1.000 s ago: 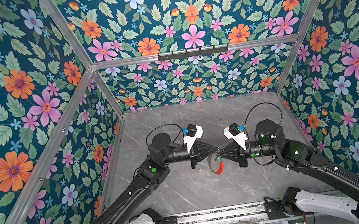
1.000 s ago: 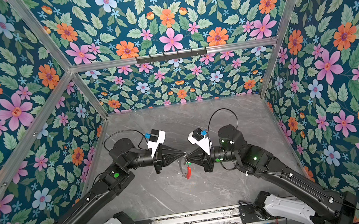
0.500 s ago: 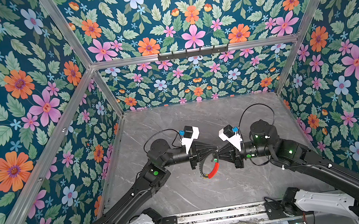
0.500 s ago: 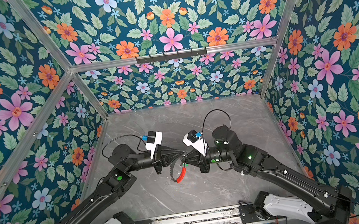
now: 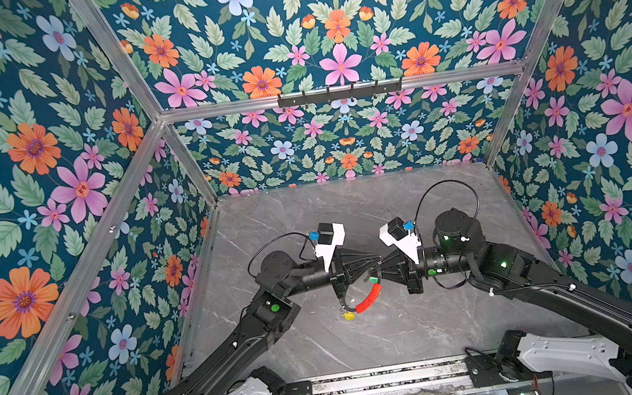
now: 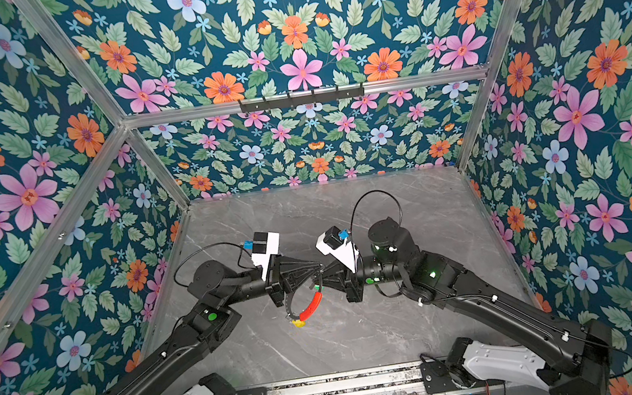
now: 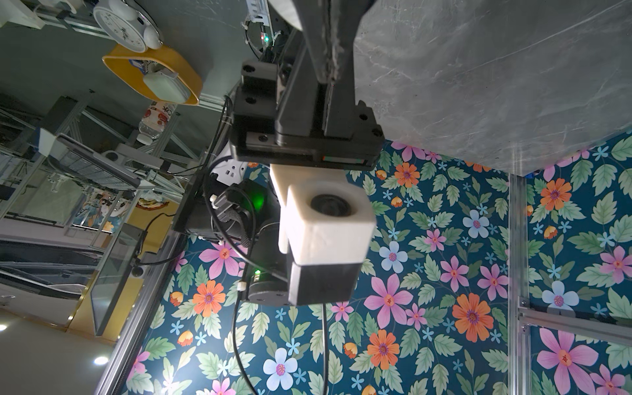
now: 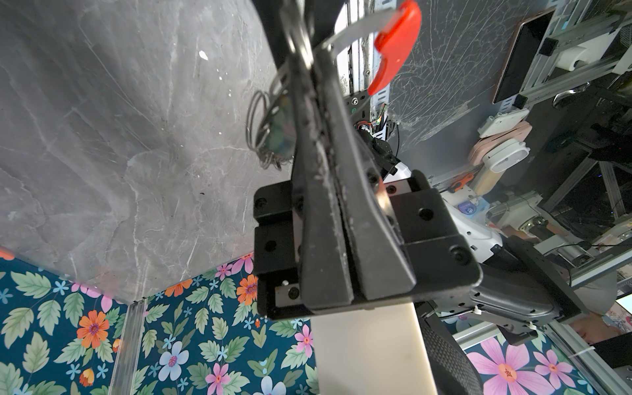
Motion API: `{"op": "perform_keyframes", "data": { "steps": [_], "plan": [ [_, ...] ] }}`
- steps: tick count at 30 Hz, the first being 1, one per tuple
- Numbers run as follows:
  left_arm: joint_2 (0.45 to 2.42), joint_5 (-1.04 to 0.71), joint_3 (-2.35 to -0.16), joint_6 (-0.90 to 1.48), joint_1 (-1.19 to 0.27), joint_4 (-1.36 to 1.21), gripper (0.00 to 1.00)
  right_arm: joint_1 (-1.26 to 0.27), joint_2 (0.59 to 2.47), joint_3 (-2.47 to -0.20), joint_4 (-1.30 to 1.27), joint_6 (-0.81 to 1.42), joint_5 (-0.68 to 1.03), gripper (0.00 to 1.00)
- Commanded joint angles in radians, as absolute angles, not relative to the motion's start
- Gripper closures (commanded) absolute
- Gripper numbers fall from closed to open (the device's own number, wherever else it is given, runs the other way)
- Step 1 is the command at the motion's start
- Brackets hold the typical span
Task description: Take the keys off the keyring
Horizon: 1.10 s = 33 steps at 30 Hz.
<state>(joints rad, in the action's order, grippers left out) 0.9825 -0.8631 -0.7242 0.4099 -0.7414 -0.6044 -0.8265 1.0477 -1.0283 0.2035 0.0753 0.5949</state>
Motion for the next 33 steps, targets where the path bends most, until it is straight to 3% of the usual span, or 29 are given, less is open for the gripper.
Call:
{"op": "perform_keyframes", "data": {
  "steps": [1,3,10,13,19,26,33],
  "plan": [
    [0.967,-0.848,-0.731,0.379,-0.741,-0.618,1.0,-0.83,1.037,-1.03,0.229,0.068,0.595,1.0],
    [0.957,-0.856,-0.732,0.369,-0.741,-0.599,1.0,-0.831,1.028,-1.026,0.24,0.069,0.586,0.99],
    [0.957,-0.902,-0.739,0.352,-0.741,-0.571,1.0,-0.831,0.997,-1.011,0.276,0.075,0.578,0.73],
    [0.957,-0.907,-0.738,0.347,-0.742,-0.566,1.0,-0.832,0.973,-0.996,0.283,0.071,0.566,0.67],
    [0.957,-0.922,-0.738,0.333,-0.741,-0.549,1.0,-0.821,0.908,-0.977,0.308,0.042,0.531,0.61],
    [0.963,-0.947,-0.738,0.337,-0.741,-0.562,1.0,-0.718,0.865,-0.996,0.212,0.117,0.662,0.58],
    [0.965,-0.956,-0.725,0.362,-0.742,-0.602,1.0,-0.715,0.938,-1.008,0.081,0.206,0.763,0.59]
  ]
}}
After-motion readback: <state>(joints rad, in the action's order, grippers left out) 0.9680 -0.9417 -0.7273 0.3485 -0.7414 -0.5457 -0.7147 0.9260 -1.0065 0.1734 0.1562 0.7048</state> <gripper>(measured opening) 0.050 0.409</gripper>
